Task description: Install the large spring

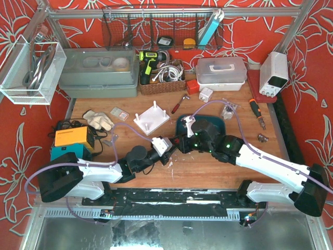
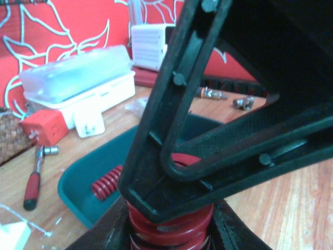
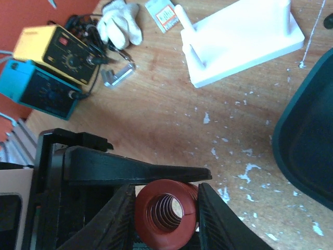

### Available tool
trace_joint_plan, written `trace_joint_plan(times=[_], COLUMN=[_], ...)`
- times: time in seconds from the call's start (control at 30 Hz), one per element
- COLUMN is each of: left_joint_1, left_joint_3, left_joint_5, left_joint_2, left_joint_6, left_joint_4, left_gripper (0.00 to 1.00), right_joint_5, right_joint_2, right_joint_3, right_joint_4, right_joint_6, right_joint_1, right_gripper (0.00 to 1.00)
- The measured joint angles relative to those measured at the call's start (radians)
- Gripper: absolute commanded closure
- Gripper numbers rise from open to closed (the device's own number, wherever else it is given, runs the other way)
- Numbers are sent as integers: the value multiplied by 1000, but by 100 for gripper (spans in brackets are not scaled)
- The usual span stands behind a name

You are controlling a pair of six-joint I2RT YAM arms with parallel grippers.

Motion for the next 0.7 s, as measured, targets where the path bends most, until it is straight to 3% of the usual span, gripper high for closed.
trace_joint_plan(times=[0.2,0.5,0.57,0.7], left_joint_1=[3,5,5,21], left_joint_3=[20,69,71,79], left_joint_5=[-20,-34,-34,-22], left_joint_2=[26,82,83,73], left_joint_6=[2,-9,-13,-37], left_joint_4=[-81,-166,-171,-167], left_gripper=[100,100,100,100], right_joint_5=[16,34,41,79], right_joint_2=[64,110,110,84], right_joint_3=[28,31,31,31], right_joint_4=[-43,-60,-63,-66], right_joint_6=[-56,-78,-80,-90], right_joint_1=[0,-2,-2,5], right_gripper=[97,93,87,62])
